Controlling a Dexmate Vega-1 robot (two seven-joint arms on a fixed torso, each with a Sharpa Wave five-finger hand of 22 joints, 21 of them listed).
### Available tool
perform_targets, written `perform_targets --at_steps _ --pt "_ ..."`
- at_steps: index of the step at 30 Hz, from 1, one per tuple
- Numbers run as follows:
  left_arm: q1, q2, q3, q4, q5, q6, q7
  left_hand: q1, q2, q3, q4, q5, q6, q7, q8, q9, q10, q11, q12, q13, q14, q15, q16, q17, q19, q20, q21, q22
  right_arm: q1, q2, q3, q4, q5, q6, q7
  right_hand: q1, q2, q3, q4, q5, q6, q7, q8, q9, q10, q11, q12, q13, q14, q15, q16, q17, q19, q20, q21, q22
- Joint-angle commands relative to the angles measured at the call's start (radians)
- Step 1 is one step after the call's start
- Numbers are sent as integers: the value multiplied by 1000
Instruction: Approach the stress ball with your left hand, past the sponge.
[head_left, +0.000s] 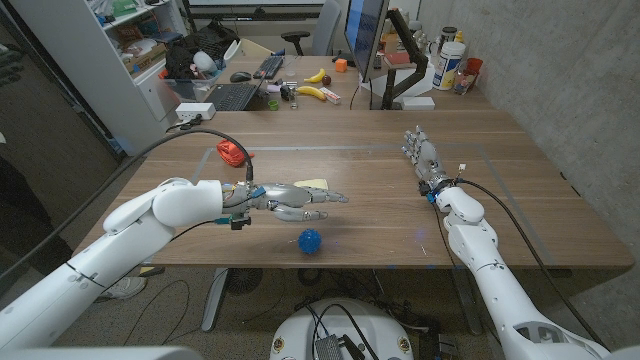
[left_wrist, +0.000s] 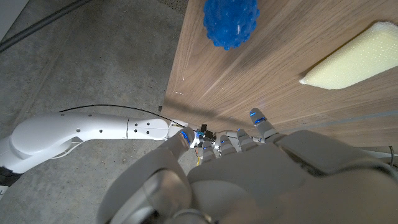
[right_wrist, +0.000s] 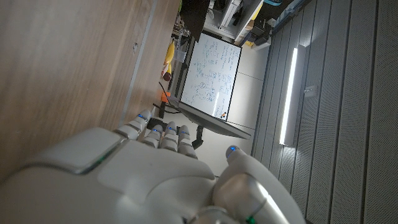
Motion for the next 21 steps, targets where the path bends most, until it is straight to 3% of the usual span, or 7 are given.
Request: perform_targets --at_steps 1,21 --pt "-1 8 6 5 3 8 -8 16 53 11 3 -6 -7 -3 -1 3 -13 -2 3 5 -55 -14 4 2 -175 5 0 5 6 2 -2 10 -1 2 -3 -3 76 -3 4 5 2 -8 3 3 -2 -11 1 5 -9 1 4 4 8 -38 -6 4" --pt "14 20 4 0 6 11 -12 33 53 28 1 -9 -14 -21 1 4 -29 -1 4 5 -68 -13 7 2 -189 8 1 7 2 4 -2 1 0 3 -9 -3 77 -3 4 5 2 -9 3 3 -2 -11 1 5 -9 1 4 4 7 -37 -6 4"
